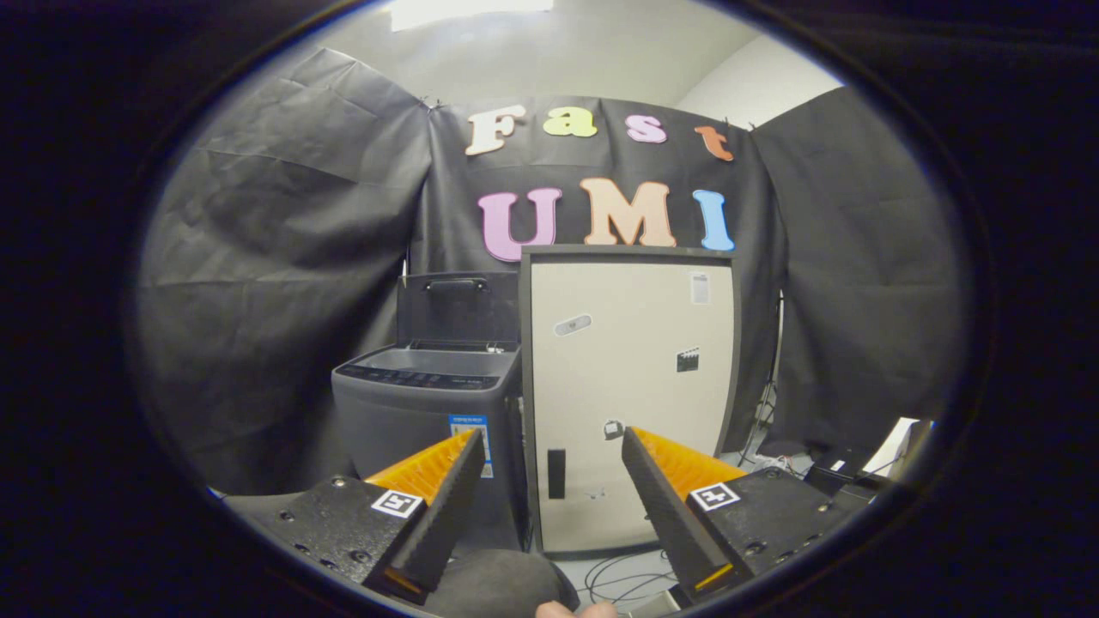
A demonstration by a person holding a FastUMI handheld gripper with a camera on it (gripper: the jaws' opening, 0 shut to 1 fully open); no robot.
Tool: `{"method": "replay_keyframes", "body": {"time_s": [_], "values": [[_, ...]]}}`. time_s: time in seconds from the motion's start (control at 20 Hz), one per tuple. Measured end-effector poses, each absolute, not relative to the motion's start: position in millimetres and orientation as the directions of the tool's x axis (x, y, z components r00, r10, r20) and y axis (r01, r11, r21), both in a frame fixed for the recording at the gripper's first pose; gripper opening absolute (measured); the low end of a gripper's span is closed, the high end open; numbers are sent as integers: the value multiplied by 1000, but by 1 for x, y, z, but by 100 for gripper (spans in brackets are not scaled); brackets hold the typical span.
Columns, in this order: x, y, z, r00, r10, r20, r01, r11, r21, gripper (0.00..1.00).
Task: Put the clothes into the washing machine and then close the washing machine lid.
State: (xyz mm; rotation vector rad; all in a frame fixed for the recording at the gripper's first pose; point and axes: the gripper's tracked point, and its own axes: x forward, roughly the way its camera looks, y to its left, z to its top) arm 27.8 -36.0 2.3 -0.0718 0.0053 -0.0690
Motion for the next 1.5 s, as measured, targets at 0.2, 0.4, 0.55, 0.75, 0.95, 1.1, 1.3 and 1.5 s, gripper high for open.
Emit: {"method": "replay_keyframes", "body": {"time_s": [0.2, 0.4, 0.55, 0.75, 0.95, 1.1, 1.3, 1.5], "values": [[28, -36, 3, 998, -70, -2, 69, 995, -72, 98], [29, -36, 2, 998, -68, -3, 67, 995, -74, 97], [29, -34, 2, 998, -66, -3, 65, 995, -81, 98], [29, -21, 6, 999, -34, 2, 35, 996, -80, 98], [48, 5, 32, 999, 7, 38, -1, 989, -146, 97], [73, 35, 44, 999, 45, 27, -41, 990, -137, 97], [115, 77, 66, 995, 98, 19, -95, 986, -137, 97], [163, 116, 81, 990, 139, -1, -138, 984, -114, 97]]}}
